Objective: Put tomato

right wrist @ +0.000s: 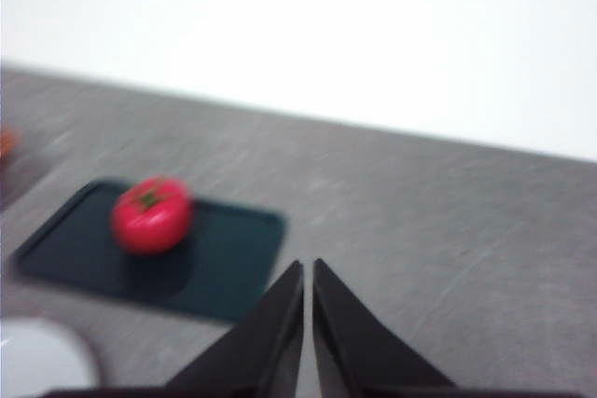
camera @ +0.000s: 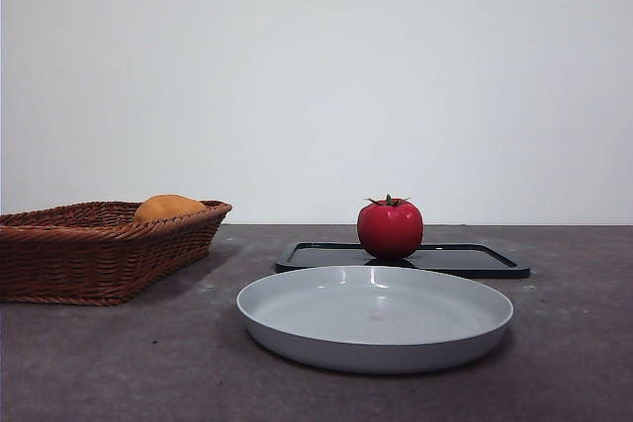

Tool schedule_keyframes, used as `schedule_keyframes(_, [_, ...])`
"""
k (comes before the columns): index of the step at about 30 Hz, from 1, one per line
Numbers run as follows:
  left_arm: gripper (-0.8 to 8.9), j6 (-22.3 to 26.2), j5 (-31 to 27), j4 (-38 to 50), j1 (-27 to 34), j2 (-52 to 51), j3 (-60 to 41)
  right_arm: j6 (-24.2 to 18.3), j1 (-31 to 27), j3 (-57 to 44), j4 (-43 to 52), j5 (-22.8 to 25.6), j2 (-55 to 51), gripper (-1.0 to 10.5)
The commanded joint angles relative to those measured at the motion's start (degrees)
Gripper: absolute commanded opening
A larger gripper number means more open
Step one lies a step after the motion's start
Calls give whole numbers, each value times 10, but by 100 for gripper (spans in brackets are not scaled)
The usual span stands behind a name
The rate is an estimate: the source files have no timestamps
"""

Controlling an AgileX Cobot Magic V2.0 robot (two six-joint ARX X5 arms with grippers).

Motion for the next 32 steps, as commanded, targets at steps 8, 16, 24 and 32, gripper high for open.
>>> schedule_keyframes(8, [19, -1, 5, -2, 1, -1, -12, 40, -92, -289, 219, 0, -145, 7])
schedule_keyframes(16, [19, -1, 5, -2, 1, -1, -12, 42, -116, -344, 206, 1, -216, 7])
schedule_keyframes(24, [19, -1, 5, -2, 1, -1, -12, 38, -125, -344, 113, 0, -220, 7])
schedule_keyframes(32, [19, -1, 5, -2, 1, -1, -12, 25, -127, -344, 114, -2, -220, 7])
